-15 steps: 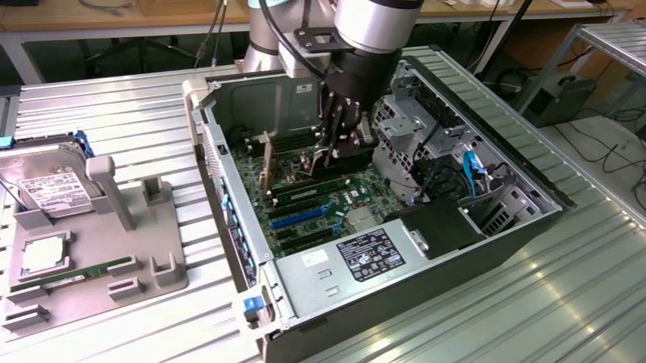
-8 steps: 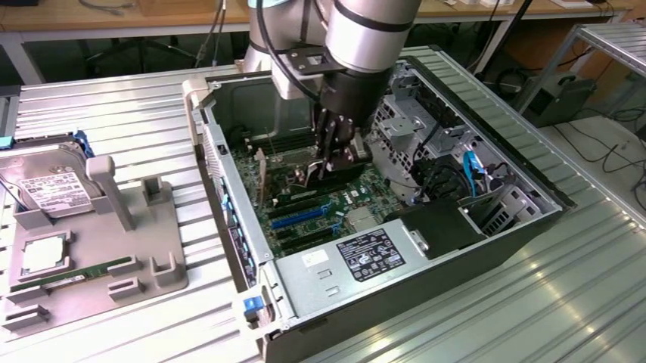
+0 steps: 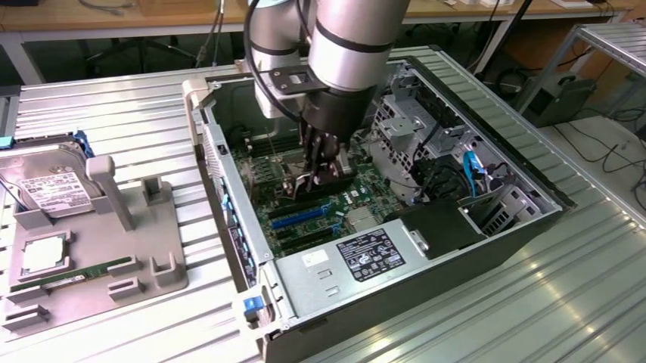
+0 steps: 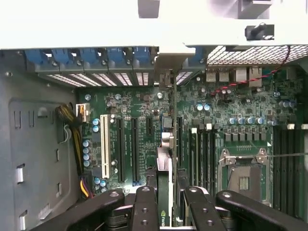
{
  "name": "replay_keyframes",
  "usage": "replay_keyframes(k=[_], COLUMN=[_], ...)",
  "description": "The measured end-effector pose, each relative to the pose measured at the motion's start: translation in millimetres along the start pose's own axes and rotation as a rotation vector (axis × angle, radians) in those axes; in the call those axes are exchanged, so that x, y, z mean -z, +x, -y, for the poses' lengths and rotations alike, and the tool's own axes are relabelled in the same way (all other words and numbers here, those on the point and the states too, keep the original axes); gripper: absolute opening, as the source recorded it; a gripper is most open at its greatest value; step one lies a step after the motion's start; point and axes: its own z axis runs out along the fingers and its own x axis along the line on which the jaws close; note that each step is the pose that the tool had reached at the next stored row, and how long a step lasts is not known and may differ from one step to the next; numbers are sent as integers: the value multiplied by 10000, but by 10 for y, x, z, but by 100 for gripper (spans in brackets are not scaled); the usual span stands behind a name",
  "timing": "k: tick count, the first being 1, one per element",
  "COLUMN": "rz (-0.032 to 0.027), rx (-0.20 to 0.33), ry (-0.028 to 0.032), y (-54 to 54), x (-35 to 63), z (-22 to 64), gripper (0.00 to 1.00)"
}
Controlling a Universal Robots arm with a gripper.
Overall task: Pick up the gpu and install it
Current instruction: 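Insert the gpu into the slot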
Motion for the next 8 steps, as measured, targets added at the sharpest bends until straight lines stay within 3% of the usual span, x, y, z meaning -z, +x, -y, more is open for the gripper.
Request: replay_keyframes(k=[8], rz=[-1], rx=[0], ry=[18], y=[5], x=[-161], z=[6], gripper=[26])
